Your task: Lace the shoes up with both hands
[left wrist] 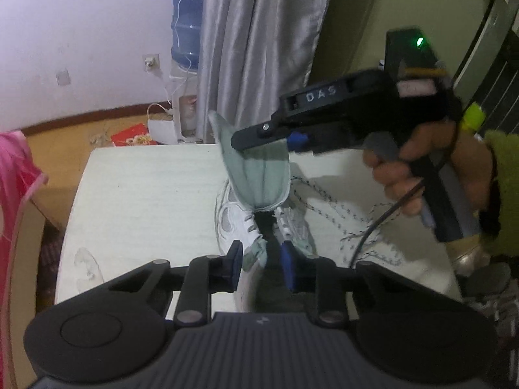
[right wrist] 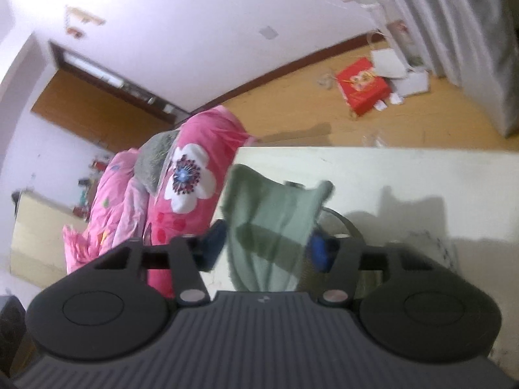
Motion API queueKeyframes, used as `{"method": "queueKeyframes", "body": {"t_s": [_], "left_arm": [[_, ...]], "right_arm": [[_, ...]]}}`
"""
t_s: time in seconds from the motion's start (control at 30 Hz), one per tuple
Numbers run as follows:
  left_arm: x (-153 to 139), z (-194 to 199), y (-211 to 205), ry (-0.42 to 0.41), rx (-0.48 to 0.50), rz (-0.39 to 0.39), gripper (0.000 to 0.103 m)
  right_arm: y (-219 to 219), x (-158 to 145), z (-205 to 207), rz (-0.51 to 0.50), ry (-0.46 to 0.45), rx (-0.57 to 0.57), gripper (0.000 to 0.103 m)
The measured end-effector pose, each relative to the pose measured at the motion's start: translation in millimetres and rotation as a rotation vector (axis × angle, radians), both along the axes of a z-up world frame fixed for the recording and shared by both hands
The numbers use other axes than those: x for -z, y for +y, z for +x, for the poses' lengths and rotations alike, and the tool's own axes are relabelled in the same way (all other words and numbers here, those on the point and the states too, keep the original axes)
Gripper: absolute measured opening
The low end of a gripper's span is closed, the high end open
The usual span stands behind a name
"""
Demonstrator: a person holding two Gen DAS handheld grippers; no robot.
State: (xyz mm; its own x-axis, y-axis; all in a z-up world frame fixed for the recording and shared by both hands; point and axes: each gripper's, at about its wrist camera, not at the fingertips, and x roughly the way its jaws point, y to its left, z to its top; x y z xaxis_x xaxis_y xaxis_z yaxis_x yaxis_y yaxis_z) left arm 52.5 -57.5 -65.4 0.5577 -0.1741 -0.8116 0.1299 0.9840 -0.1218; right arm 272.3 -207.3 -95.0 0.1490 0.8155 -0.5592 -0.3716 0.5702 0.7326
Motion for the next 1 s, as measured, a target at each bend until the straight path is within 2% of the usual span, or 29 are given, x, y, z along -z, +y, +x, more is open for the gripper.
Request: {"method": "queueKeyframes", "body": {"t_s": [0.13,0.33,0.5,0.67,0.87,1.0], "left_arm": [[8,6,-4,0.005,-0.016,0.038,0.021],[7,8,1,-0.013,-0.071,-0.023,0.016],[11,5,25,0.004,-0.156,-0.164,0.016],[13,1,45,-0.009,-0.212,-0.223,0.023],[20,5,71,0.029,-0.29,-0.344,0.023],[29,5,89,0.075,-0.361,-0.46,0.023]], "right_arm": [[8,-14,-8,0.035,-0.125,-0.108,0.026],[23,-24,-33,-0.015,-0.253,-0.313,0.023],[25,-27,-51,-0.058,-0.315,-0.438,0.021],[20,-30,-53,-0.091,-0.335,-0.518,0.018],[28,-35,-71,-0.182,-0.463,-0.696,0.018],[43,-39,-81,-0.244,-0.559,-0.815,0.019]]}}
